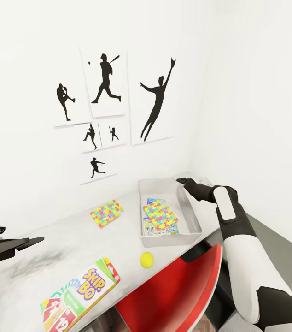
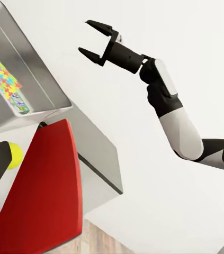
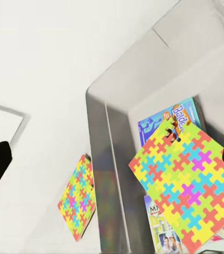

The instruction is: Put all the toys in the child's room - the three board games (two on the bed and one on the table), the two jigsaw puzzles on the table, and the tennis ball on the table - inside the toy box on the table in the child's room.

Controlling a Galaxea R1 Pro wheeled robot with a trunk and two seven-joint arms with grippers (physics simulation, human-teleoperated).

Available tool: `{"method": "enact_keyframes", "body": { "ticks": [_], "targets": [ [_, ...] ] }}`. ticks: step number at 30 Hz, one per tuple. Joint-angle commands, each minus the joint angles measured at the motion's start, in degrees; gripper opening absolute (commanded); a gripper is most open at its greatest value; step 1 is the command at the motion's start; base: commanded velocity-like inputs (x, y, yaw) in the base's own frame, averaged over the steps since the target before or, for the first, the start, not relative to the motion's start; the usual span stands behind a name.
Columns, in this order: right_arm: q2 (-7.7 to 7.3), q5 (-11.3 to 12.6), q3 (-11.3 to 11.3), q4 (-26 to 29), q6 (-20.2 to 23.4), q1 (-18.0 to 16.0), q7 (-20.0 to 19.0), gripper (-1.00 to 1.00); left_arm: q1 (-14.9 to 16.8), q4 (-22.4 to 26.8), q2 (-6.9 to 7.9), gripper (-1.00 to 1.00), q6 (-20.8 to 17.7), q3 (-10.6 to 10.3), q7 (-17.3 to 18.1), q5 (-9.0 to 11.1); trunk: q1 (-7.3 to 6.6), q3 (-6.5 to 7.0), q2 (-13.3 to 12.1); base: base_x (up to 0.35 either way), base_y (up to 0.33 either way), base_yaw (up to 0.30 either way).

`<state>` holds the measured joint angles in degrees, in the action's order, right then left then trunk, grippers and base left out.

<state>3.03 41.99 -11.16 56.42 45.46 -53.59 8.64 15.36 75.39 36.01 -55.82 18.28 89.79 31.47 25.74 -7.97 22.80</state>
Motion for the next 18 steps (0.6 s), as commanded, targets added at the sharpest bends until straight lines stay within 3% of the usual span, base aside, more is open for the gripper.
{"method": "enact_keyframes", "body": {
  "ticks": [1,13,18],
  "targets": [
    [-0.01,1.4,-0.1,0.5,0.7,0.0,0.4,1.0,0.0,0.0,0.03,1.0,-0.6,0.0,0.2,0.0,0.04,-0.04,0.1,0.0,0.0,-0.166],
    [-0.21,2.8,0.2,3.2,2.9,0.0,-0.2,1.0,0.0,0.0,0.03,1.0,-0.6,0.0,0.2,-0.1,0.04,0.96,0.1,-0.04,0.0,-0.168],
    [-0.33,2.9,0.0,5.1,5.2,-0.1,-3.2,1.0,0.0,0.0,0.03,1.0,-0.6,0.0,0.2,-0.1,0.04,1.38,0.1,-0.158,0.031,-0.168]
  ]
}}
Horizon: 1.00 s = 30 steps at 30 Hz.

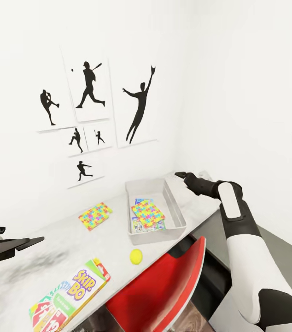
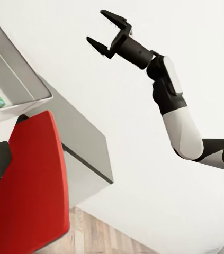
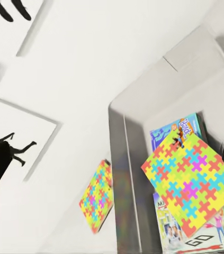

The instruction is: Put all the toys in the child's room - the three board games (two on the bed and one on the table), the two jigsaw puzzles on the table, and the tennis ball on the table - inside the toy box on the table in the child's room.

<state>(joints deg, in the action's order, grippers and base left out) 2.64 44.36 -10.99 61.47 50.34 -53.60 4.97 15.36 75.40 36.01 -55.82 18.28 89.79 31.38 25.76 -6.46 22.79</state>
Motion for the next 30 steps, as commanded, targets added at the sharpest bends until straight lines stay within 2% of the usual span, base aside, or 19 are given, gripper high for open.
{"method": "enact_keyframes", "body": {
  "ticks": [1,5,10,11,17,18,23,30],
  "targets": [
    [0.04,0.5,-0.2,0.6,0.7,-0.1,-0.4,1.0,0.0,0.0,0.03,1.0,-0.6,0.0,0.2,0.0,0.02,-0.05,0.1,-0.212,0.085,-0.169],
    [0.0,0.5,-0.3,3.3,2.6,0.4,-4.6,1.0,0.0,0.0,0.03,1.0,-0.6,0.0,0.2,0.0,0.02,0.28,0.1,-0.233,0.105,-0.169],
    [-0.05,0.5,-0.5,7.3,5.5,3.1,-10.2,1.0,0.0,0.0,0.03,1.0,-0.6,0.0,0.2,0.0,0.02,0.7,0.1,-0.17,0.063,-0.165],
    [-0.07,0.4,-0.6,9.2,6.6,4.6,-12.3,1.0,0.0,0.0,0.03,1.0,-0.6,0.0,0.2,0.0,0.02,0.79,0.1,-0.07,0.025,-0.153],
    [-0.08,0.4,-1.4,16.2,8.7,10.1,-18.4,1.0,0.0,0.0,0.03,1.0,-0.6,0.0,0.2,0.0,0.02,1.29,0.1,-0.034,0.012,-0.148],
    [-0.09,0.4,-1.7,17.9,9.0,11.9,-20.1,1.0,0.0,0.0,0.03,1.0,-0.6,0.0,0.2,0.0,0.02,1.37,0.1,-0.012,0.004,-0.145],
    [-0.05,0.4,-2.2,20.3,9.2,15.1,-22.7,1.0,0.0,0.0,0.03,1.0,-0.6,0.0,0.2,0.0,0.02,1.79,0.1,-0.007,0.002,-0.144],
    [-0.01,0.0,-2.4,21.1,8.9,16.9,-23.8,1.0,0.0,0.0,0.03,1.0,-0.6,0.0,0.2,0.0,0.02,2.38,0.1,-0.065,0.014,-0.143]
  ]
}}
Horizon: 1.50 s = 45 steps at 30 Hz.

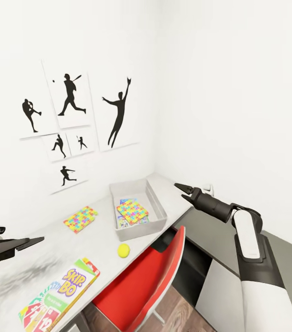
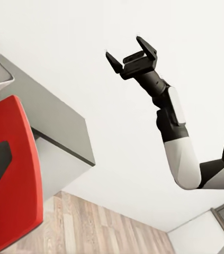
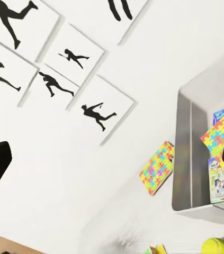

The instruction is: Put all the toys in the child's room - the three board games (two on the bed and one on the table), the two jigsaw puzzles on the table, and the tennis ball on the table - inside the toy box on the table in the child's room.

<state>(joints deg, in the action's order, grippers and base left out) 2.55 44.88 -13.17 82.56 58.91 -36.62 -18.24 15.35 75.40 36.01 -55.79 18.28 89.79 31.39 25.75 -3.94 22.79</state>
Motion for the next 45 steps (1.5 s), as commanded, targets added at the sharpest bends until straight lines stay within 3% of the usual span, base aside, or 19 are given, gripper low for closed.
{"method": "enact_keyframes", "body": {
  "ticks": [1,24,37,45],
  "targets": [
    [0.08,-0.6,-0.2,0.0,0.3,0.1,-0.6,1.0,0.0,0.0,0.03,1.0,-0.6,0.0,0.2,0.0,0.03,-0.05,0.1,-0.085,0.019,-0.143],
    [0.16,-1.1,0.1,-0.2,-0.2,0.9,0.0,1.0,0.0,-0.1,0.03,1.0,-0.6,0.0,0.2,0.0,0.03,1.86,0.1,-0.015,0.003,-0.134],
    [0.04,-1.1,0.2,-0.2,0.4,1.1,0.2,1.0,0.0,-0.1,0.03,1.0,-0.6,0.0,0.2,0.0,0.03,2.48,0.1,0.0,0.0,-0.029],
    [-3.85,-0.4,0.3,0.3,1.1,7.1,-0.4,1.0,0.0,-0.5,0.03,1.0,-0.6,0.0,0.2,0.0,0.03,2.51,0.1,0.0,0.0,-0.001]
  ]
}}
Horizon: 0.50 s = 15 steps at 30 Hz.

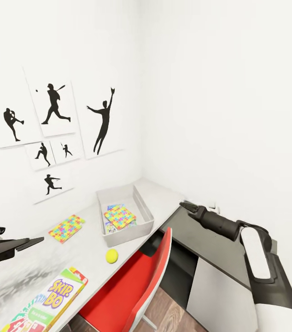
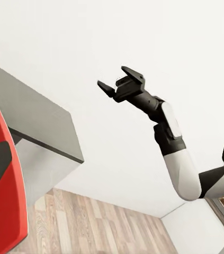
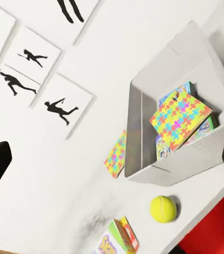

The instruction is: Put all the toys in the child's room - the three board games (two on the bed and one on the table), the two jigsaw puzzles on the table, and the tennis ball on the table - inside the toy box on the table in the child's room.

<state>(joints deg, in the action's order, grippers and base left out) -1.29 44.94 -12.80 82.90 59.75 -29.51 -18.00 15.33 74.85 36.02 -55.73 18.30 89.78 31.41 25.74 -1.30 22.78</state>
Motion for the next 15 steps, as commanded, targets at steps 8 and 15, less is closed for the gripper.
{"method": "enact_keyframes", "body": {
  "ticks": [8,15],
  "targets": [
    [-4.36,-0.1,-0.4,0.1,0.3,9.4,-6.6,1.0,0.1,0.0,0.02,1.0,0.3,0.0,0.2,0.0,0.04,-0.13,0.1,0.0,0.0,0.0],
    [-5.33,-0.8,-0.9,0.0,-0.5,14.6,-19.4,1.0,0.1,-0.1,0.02,1.0,1.3,0.0,0.2,0.0,0.04,-0.13,0.1,0.0,0.0,0.0]
  ]
}}
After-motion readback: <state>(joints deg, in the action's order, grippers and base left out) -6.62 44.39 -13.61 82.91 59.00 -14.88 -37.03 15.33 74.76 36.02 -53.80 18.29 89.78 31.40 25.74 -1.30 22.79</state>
